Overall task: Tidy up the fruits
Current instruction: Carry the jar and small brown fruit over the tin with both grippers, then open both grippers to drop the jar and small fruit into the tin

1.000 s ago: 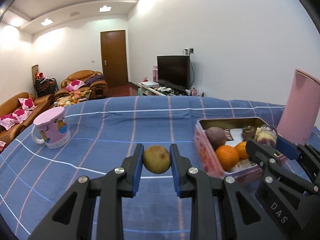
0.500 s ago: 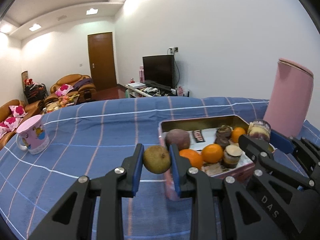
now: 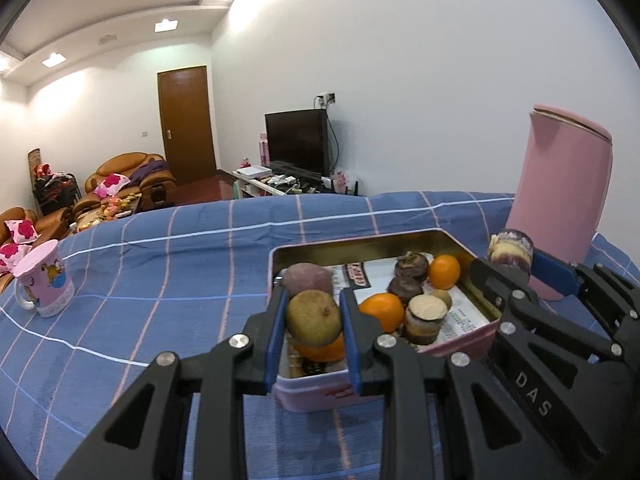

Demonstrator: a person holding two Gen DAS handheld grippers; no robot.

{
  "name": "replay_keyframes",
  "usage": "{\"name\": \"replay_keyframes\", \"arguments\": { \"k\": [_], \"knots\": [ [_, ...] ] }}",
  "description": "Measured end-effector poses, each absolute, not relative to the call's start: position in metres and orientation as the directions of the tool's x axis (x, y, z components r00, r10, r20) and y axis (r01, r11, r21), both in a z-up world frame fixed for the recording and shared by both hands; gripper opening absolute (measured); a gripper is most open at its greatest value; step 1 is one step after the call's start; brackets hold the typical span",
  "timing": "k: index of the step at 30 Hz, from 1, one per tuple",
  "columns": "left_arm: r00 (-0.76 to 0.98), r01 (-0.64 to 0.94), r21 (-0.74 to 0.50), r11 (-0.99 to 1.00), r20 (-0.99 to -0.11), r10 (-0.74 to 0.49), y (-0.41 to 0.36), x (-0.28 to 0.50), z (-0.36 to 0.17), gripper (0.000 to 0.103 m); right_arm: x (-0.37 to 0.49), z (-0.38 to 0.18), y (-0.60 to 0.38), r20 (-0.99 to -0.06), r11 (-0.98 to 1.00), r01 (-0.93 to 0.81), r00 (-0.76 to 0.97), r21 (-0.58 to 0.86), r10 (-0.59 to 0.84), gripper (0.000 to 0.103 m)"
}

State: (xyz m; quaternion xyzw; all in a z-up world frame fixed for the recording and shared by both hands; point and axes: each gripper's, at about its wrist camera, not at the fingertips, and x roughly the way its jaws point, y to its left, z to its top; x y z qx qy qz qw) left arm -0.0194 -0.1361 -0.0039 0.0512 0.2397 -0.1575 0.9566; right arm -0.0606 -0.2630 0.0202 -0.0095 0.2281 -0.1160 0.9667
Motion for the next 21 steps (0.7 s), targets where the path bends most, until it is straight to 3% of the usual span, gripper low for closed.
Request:
{"name": "replay_keyframes", "arguments": {
  "k": [11, 21],
  "knots": [
    [0.810, 0.383, 0.020, 0.924, -0.488, -0.325, -0.170, -0.013, -0.003, 0.028, -0.057, 0.021, -0.289, -0.433, 0.954, 0.292, 0.853, -0.071, -0.293, 0.046],
    [0.772, 0.389, -0.054, 0.919, -0.525, -0.358, -0.176, 0.009, -0.007, 0.028, -0.046, 0.023, -0.299, -0.422, 0.938, 0.339, 0.841, -0.077, -0.339, 0.046]
  ]
}}
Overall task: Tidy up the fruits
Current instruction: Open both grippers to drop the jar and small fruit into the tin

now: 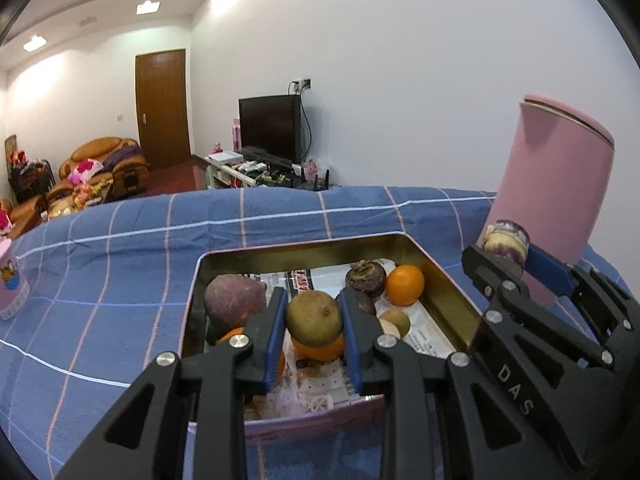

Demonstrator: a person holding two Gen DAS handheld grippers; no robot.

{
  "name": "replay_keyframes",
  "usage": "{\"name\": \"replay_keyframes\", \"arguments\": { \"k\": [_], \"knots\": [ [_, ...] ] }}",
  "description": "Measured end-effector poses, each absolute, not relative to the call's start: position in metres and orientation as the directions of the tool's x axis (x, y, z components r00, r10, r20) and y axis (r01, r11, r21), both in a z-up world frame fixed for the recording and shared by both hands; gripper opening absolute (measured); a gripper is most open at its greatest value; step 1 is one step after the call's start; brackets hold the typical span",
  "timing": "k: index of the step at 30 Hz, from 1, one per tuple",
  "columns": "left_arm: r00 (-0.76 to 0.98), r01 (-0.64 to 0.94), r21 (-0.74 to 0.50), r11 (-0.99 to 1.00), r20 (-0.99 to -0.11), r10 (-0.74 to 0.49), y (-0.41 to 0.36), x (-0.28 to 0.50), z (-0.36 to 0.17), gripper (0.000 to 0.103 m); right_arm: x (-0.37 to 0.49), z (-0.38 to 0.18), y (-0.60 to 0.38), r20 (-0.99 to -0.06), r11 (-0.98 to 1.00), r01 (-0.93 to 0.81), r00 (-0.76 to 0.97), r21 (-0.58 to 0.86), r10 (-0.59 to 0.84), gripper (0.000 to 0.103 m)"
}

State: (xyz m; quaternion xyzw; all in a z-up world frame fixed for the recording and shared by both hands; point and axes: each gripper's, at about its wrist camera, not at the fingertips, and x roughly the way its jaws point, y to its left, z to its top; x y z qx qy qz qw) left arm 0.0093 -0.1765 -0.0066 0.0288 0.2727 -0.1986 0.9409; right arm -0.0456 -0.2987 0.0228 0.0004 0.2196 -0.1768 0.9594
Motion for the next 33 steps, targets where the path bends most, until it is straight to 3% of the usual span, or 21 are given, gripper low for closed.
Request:
{"name": "replay_keyframes", "arguments": {
  "k": [13, 19, 27, 33],
  "knots": [
    [0.769, 0.291, -0.058, 0.955, -0.580, -0.269, -0.166, 0.044, -0.014, 0.028, -0.008, 0.023, -0.292, -0.421, 0.948, 0.302, 0.851, -0.099, -0.314, 0.046],
    [0.771, 0.264, -0.034, 0.964, -0.592, -0.232, -0.166, 0.053, -0.016, 0.028, 0.014, 0.017, -0.294, -0.484, 0.971, 0.233, 0.845, -0.053, -0.229, 0.046],
    [0.777, 0.253, -0.017, 0.967, -0.592, -0.213, -0.165, 0.056, -0.014, 0.028, 0.053, -0.006, -0.299, -0.648, 0.995, 0.095, 0.760, 0.042, -0.045, 0.046],
    [0.778, 0.253, -0.004, 0.967, -0.593, -0.206, -0.165, 0.055, -0.013, 0.028, 0.052, -0.009, -0.302, -0.650, 0.995, 0.088, 0.759, 0.057, -0.030, 0.047]
  ]
}}
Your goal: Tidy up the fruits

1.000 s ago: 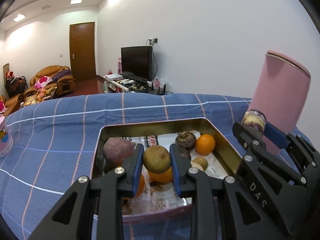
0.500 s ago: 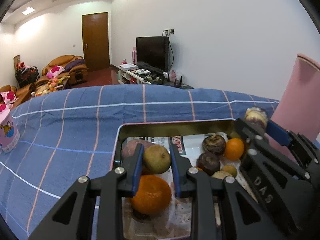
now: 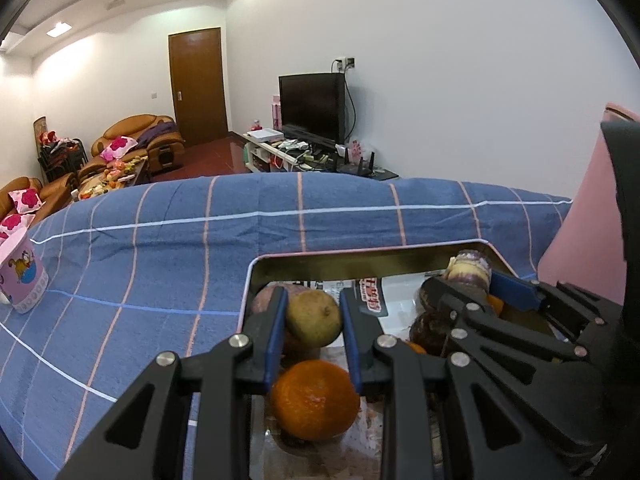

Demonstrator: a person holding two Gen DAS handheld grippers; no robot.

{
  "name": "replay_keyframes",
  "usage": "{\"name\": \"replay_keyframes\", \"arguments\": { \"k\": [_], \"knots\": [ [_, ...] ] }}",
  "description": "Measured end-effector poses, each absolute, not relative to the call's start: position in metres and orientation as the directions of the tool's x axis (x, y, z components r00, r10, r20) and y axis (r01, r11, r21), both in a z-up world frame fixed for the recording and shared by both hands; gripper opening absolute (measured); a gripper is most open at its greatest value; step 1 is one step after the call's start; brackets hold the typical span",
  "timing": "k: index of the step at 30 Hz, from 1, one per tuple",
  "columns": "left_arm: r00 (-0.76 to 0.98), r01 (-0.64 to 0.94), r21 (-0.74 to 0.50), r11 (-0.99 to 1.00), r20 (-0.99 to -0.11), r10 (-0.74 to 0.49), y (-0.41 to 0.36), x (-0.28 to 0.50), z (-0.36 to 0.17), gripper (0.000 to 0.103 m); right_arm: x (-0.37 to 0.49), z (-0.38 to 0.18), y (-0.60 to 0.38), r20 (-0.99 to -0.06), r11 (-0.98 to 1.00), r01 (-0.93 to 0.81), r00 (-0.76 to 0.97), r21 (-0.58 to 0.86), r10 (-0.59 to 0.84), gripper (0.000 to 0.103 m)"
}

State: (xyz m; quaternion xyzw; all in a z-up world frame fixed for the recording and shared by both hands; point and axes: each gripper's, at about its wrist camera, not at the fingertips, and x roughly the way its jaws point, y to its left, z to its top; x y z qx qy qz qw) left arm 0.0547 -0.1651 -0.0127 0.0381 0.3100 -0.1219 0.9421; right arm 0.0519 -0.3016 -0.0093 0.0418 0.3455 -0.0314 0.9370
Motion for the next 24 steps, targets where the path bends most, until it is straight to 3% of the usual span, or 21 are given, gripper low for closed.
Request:
{"name": "replay_keyframes", "arguments": {
  "k": [3, 8, 11, 14, 18, 24],
  "knots": [
    [0.778, 0.256, 0.002, 0.967, -0.595, -0.204, -0.166, 0.055, -0.012, 0.035, 0.047, -0.008, -0.305, -0.637, 0.993, 0.096, 0.771, 0.073, -0.028, 0.047],
    [0.794, 0.177, -0.007, 0.984, -0.589, -0.147, -0.156, 0.056, -0.012, 0.085, 0.033, -0.003, -0.329, -0.597, 0.972, 0.127, 0.802, 0.196, 0.016, 0.047],
    [0.818, 0.136, -0.043, 0.990, -0.559, -0.136, -0.145, 0.051, -0.008, 0.103, 0.027, -0.001, -0.339, -0.561, 0.952, 0.125, 0.826, 0.280, 0.057, 0.055],
    [0.834, 0.153, -0.058, 0.986, -0.528, -0.161, -0.142, 0.044, -0.005, 0.103, 0.018, 0.004, -0.340, -0.513, 0.943, 0.110, 0.855, 0.315, 0.072, 0.076],
    [0.865, 0.167, 0.019, 0.986, -0.483, -0.137, -0.149, 0.029, -0.001, 0.103, 0.002, 0.014, -0.322, -0.439, 0.971, 0.110, 0.899, 0.215, -0.004, 0.078],
    [0.895, 0.145, 0.036, 0.989, -0.431, -0.116, -0.141, 0.011, 0.004, 0.103, -0.022, 0.027, -0.295, -0.324, 0.986, 0.154, 0.938, 0.060, -0.127, 0.078]
  ]
}}
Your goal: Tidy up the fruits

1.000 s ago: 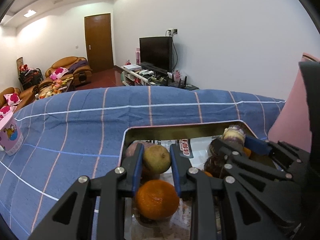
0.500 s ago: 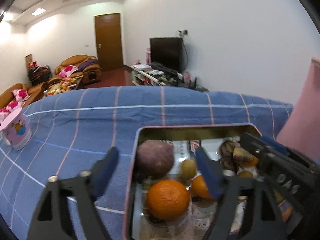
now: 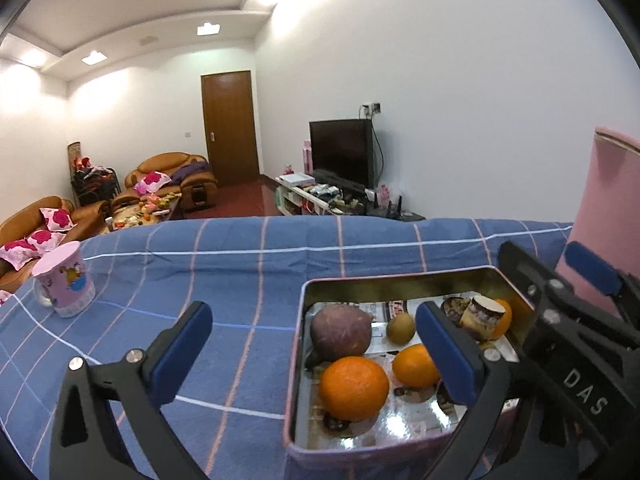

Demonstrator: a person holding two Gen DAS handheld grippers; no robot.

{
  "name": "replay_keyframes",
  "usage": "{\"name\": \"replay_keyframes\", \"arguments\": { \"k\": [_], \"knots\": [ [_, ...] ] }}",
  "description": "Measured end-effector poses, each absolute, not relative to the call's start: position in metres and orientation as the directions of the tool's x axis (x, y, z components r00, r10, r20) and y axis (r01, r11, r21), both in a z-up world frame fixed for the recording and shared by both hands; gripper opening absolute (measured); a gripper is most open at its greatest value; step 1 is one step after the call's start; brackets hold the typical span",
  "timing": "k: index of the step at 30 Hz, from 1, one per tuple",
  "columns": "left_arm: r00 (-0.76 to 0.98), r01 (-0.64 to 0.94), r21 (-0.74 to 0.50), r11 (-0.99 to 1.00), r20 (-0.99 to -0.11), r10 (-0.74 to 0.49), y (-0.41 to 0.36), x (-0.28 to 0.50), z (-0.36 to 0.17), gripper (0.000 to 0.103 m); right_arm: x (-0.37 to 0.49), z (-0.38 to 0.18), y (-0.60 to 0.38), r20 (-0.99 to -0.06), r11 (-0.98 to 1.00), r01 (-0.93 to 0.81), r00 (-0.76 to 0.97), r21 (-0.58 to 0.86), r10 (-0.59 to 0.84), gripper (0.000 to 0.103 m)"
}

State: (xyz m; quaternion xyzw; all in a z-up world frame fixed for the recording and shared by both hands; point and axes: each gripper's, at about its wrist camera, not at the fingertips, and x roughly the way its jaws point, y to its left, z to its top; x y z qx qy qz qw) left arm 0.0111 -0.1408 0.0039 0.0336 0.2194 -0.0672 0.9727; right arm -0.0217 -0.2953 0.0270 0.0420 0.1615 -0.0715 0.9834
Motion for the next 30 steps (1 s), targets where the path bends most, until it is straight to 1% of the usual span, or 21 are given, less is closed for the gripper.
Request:
{"name": "replay_keyframes", "arguments": {
  "k": [2, 14, 20, 30],
  "knots": [
    [0.897, 0.139, 0.028, 0.990, -0.426, -0.114, -0.136, 0.007, 0.004, 0.103, -0.027, 0.031, -0.294, -0.299, 0.984, 0.171, 0.942, 0.040, -0.151, 0.079],
    [0.930, 0.124, 0.026, 0.992, -0.353, -0.107, -0.118, -0.024, 0.007, 0.103, -0.073, 0.038, -0.279, -0.225, 0.971, 0.238, 0.946, 0.000, -0.232, 0.079],
    [0.936, 0.123, 0.022, 0.992, -0.335, -0.108, -0.115, -0.034, 0.007, 0.103, -0.084, 0.039, -0.278, -0.211, 0.967, 0.256, 0.945, 0.003, -0.250, 0.079],
    [0.936, 0.121, 0.025, 0.992, -0.335, -0.105, -0.114, -0.035, 0.007, 0.103, -0.090, 0.039, -0.278, -0.202, 0.963, 0.269, 0.944, 0.014, -0.261, 0.079]
  ]
}}
